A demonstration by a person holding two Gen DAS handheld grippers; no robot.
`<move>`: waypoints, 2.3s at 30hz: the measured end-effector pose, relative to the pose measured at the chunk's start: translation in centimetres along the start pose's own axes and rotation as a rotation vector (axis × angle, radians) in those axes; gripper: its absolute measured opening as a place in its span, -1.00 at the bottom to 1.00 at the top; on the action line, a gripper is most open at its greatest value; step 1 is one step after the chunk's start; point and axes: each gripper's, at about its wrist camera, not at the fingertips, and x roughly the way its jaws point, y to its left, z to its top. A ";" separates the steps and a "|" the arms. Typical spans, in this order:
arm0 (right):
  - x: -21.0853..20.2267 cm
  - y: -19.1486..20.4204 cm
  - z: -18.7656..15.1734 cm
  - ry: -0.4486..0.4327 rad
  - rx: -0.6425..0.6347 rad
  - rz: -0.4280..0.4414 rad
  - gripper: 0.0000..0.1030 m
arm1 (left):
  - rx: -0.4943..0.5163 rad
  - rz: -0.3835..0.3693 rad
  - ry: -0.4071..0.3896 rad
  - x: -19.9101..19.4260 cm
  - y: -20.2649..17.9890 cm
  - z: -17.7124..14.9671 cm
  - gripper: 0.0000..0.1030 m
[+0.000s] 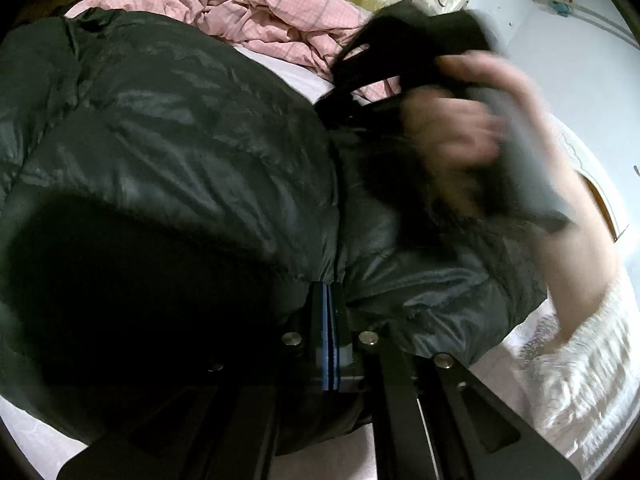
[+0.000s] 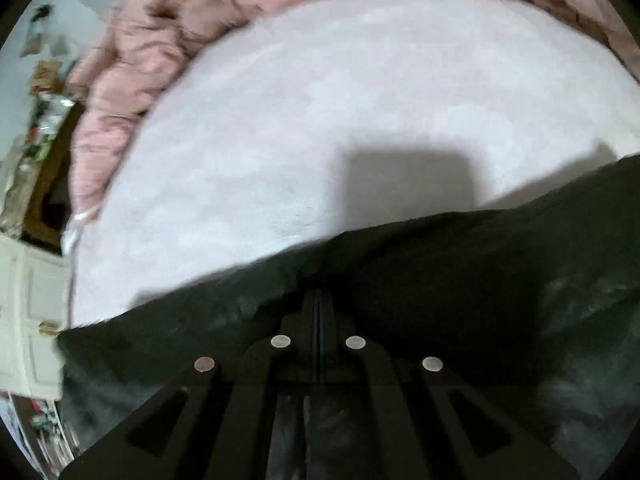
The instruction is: Fold large clothes
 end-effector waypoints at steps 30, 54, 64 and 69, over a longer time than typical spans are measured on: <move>-13.8 -19.1 -23.5 -0.385 0.358 0.248 0.39 | -0.020 -0.018 -0.031 -0.6 0.3 0.0 -0.92; -22.6 1.7 -23.6 -0.874 -0.270 -0.020 -0.75 | 0.197 0.186 -0.457 -15.9 -0.5 4.2 -0.63; -14.8 20.1 -23.9 -0.743 -0.552 0.108 -0.75 | -0.199 0.503 -0.600 -22.8 14.8 6.5 -0.61; -6.1 23.4 -24.0 -0.525 -0.494 0.202 -0.75 | -0.226 0.432 -0.575 -22.9 16.6 6.3 -0.61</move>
